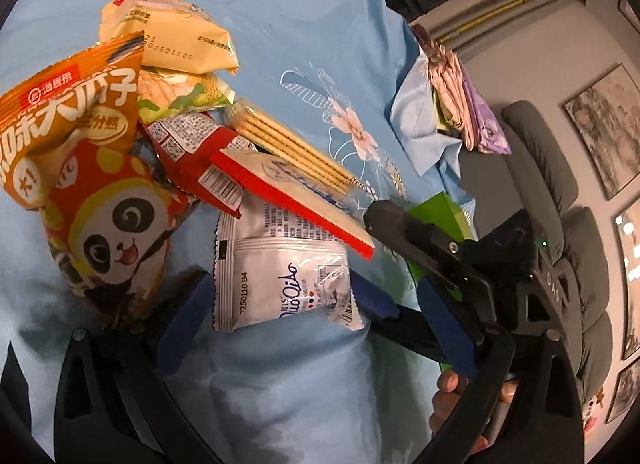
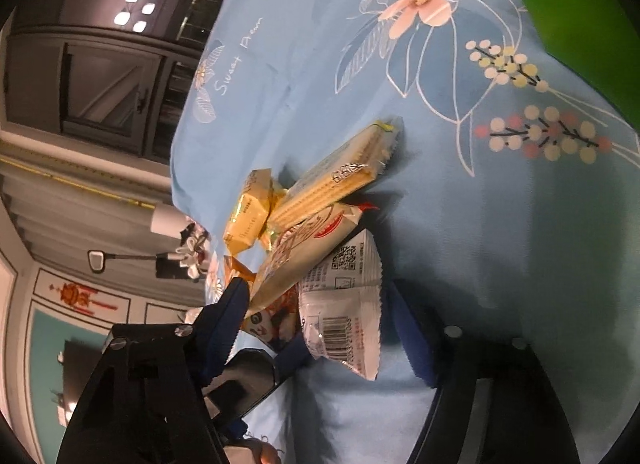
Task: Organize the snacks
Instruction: 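Grasp the white milk-candy sachet with the right gripper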
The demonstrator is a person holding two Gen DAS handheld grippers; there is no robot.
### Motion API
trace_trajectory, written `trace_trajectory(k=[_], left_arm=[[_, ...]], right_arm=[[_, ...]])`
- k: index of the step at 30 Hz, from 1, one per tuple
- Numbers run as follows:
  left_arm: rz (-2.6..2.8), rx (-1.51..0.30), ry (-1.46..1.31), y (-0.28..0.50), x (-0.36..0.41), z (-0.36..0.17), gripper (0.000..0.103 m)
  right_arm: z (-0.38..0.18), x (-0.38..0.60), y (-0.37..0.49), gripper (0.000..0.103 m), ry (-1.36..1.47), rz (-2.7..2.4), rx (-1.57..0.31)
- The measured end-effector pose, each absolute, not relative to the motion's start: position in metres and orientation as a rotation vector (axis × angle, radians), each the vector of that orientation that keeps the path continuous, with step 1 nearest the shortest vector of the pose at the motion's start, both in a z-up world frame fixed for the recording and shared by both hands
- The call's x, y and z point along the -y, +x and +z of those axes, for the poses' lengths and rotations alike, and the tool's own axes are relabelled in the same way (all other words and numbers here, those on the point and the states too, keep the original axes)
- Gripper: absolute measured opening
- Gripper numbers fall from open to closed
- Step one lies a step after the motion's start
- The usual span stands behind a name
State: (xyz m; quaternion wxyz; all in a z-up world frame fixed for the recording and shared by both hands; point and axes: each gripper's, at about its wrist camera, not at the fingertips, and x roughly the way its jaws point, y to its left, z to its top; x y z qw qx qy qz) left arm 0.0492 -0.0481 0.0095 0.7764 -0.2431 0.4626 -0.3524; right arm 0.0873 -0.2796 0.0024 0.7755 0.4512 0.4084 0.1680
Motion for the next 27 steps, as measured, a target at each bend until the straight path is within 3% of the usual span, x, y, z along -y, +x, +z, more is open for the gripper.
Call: trace_trajectory(k=[4, 7, 8, 12, 27], left_arm=[[-0.73, -0.997, -0.455, 0.046, 0.056, 0.01, 0.096], [-0.682, -0.98, -0.348, 0.041, 0.064, 0.011, 0.083], [-0.634, -0.974, -0.333, 0.041, 0.062, 0.012, 0.059], [-0.668, -0.994, -0.461, 0.048, 0.041, 0.004, 0.057], [-0.692, -1.009, -0.4, 0.016, 0.054, 0.029, 0.057]], right_arm=[[0.0, 0.28, 0.086, 0.059, 0.978, 0.372, -0.878], [-0.005, 0.278, 0.085, 0.042, 0.97, 0.356, -0.889], [-0.006, 0.277, 0.084, 0.039, 0.967, 0.358, -0.892], [-0.001, 0.274, 0.081, 0.037, 0.95, 0.372, -0.877], [0.021, 0.28, 0.053, 0.037, 0.915, 0.405, -0.866]])
